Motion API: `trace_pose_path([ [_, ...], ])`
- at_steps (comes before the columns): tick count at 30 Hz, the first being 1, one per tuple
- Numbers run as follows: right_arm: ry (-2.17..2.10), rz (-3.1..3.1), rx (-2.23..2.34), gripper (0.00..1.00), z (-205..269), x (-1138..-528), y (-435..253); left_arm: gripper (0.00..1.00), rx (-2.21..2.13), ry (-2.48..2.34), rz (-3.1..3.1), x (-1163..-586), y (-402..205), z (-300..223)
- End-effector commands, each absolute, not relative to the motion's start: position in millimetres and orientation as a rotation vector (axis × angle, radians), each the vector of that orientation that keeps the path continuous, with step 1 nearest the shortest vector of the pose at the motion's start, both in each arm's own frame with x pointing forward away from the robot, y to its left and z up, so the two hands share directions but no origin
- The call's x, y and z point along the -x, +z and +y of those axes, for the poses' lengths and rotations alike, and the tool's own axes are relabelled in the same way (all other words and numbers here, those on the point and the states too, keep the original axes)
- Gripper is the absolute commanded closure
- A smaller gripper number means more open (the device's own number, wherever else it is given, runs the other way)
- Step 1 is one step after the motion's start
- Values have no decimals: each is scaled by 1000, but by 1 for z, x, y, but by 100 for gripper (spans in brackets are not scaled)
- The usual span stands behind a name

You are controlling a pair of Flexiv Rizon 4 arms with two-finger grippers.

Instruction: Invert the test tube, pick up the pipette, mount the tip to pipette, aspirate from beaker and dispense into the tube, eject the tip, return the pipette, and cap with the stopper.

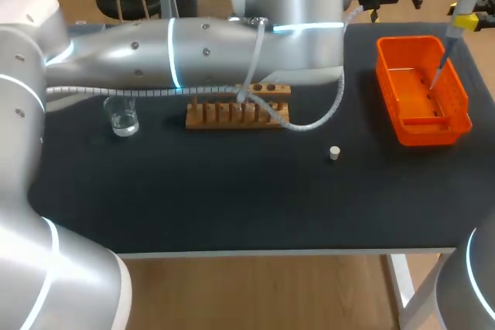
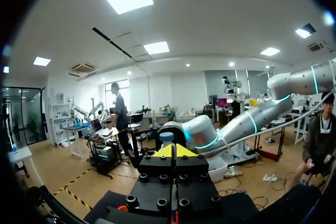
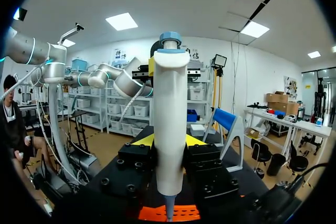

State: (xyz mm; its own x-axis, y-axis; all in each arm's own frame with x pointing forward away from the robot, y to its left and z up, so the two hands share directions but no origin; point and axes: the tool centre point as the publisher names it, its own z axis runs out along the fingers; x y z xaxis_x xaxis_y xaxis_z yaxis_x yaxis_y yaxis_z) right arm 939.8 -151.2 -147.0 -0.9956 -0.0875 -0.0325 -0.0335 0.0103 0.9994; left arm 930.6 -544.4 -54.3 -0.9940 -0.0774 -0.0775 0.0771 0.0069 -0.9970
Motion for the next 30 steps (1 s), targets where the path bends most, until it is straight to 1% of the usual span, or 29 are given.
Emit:
trace_pose_path([
  [1,-2176,-2211,-130,100,-151,-939,-146,100,31,-2155,2100,-934,-58,-557],
  [30,-2176,-2211,-130,100,-151,-939,-146,100,31,-2146,2145,-950,-69,-563],
])
